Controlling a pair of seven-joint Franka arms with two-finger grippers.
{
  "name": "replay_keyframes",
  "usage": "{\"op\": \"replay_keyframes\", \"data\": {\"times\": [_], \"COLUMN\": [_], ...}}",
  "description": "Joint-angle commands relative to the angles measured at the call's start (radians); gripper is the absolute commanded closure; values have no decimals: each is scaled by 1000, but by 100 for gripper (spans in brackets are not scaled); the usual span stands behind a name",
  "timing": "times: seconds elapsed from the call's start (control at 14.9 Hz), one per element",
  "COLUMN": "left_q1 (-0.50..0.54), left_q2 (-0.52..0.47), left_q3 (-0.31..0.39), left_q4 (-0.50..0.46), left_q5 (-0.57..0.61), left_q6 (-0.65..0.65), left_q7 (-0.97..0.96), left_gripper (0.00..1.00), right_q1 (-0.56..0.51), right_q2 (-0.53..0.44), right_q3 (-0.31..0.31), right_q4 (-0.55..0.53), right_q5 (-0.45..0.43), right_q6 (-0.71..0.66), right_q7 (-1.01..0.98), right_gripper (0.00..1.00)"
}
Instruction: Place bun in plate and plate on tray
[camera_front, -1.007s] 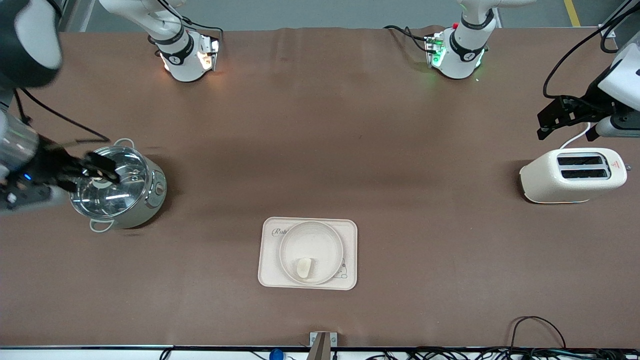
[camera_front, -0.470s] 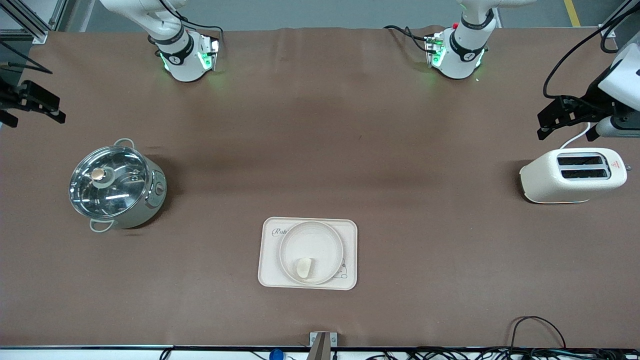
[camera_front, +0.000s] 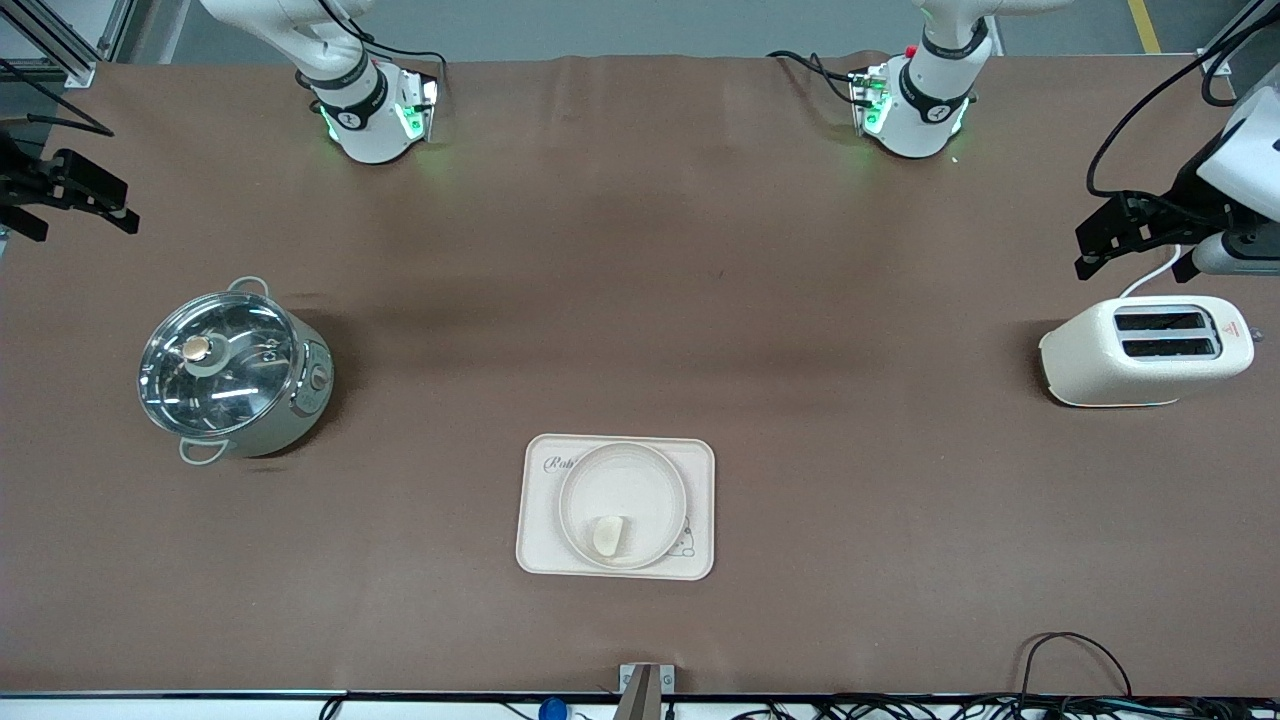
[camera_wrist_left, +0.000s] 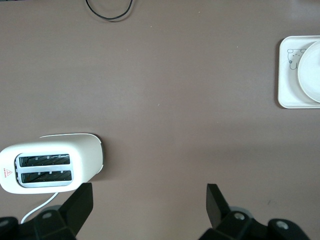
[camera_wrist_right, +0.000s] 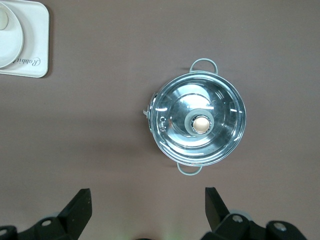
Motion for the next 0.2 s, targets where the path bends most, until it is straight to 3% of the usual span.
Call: {"op": "replay_keyframes", "data": {"times": [0.0,0.13], "left_q1": [-3,-5], "left_q2": [2,2], "left_q3": [4,7], "left_q4": [17,17], "left_q5": [3,1], "left_q6": [-16,-16], "left_q7": [-1,-3], "left_gripper": [0,0], "right_q1": [-1,-1], "right_q2": [-29,-27], "right_q3": [9,10], "right_q4": [-35,-34], "right_q5": [-13,-13], "right_q6": [24,24], "right_q7": [1,1], "right_gripper": [0,0]}}
